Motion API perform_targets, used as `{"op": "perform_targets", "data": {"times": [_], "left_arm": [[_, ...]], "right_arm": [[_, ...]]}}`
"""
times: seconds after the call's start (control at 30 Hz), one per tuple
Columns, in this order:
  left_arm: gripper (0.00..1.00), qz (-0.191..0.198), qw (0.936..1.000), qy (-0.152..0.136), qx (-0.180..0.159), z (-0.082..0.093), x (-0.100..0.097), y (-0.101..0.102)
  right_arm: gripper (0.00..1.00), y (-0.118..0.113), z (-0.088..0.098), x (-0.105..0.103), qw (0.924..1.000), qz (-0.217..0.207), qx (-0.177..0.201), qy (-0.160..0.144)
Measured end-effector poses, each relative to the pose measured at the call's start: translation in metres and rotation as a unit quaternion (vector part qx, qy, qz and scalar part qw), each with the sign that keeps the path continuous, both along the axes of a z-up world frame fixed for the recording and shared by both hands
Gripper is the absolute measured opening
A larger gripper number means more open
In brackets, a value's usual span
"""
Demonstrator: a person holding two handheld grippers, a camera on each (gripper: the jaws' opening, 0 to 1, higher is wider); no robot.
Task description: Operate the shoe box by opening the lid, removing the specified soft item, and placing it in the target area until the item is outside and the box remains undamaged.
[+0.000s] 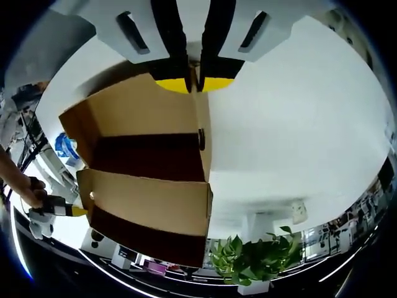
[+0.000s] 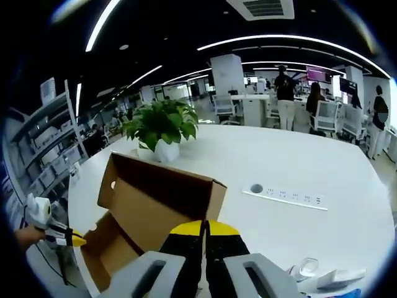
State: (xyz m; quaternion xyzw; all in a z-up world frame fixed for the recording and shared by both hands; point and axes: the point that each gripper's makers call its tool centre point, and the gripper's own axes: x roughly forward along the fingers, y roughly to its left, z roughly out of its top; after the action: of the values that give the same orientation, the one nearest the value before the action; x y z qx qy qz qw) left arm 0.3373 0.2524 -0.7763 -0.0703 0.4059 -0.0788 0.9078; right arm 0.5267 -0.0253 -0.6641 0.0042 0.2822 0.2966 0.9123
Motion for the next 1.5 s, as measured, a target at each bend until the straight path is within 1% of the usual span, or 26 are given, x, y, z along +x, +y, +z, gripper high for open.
{"op": "perform_targets", "data": {"times": [0.33, 0.6, 0.8, 1.17, 1.27, 1.37, 1.5], "left_arm": [[0.03, 0.001, 1.0, -0.001, -0.003, 0.0, 0.0, 0.0], [0.04, -0.002, 1.0, -0.002, -0.004, 0.001, 0.0, 0.0], [0.04, -0.001, 1.0, -0.003, -0.007, 0.001, 0.0, 0.0], [0.04, -0.004, 0.9999, -0.004, -0.011, 0.001, 0.0, 0.0], [0.04, -0.005, 0.9999, -0.005, -0.011, 0.001, 0.0, 0.0], [0.04, -0.004, 0.9999, -0.007, -0.015, 0.001, 0.0, 0.0], [0.04, -0.001, 0.9997, -0.009, -0.023, 0.001, 0.0, 0.0]], "right_arm": [[0.0, -0.002, 0.005, -0.006, 0.9996, 0.009, -0.001, -0.026], [0.0, -0.003, 0.009, -0.015, 0.9993, 0.012, 0.005, -0.036], [0.0, -0.003, 0.012, -0.026, 0.9988, 0.017, 0.004, -0.046], [0.0, -0.006, 0.014, -0.043, 0.9984, 0.02, 0.011, -0.052], [0.0, -0.006, 0.013, -0.053, 0.9981, 0.021, 0.01, -0.057], [0.0, -0.006, 0.013, -0.058, 0.9975, 0.021, 0.006, -0.067], [0.0, -0.006, 0.013, -0.065, 0.9973, 0.019, 0.006, -0.07]]}}
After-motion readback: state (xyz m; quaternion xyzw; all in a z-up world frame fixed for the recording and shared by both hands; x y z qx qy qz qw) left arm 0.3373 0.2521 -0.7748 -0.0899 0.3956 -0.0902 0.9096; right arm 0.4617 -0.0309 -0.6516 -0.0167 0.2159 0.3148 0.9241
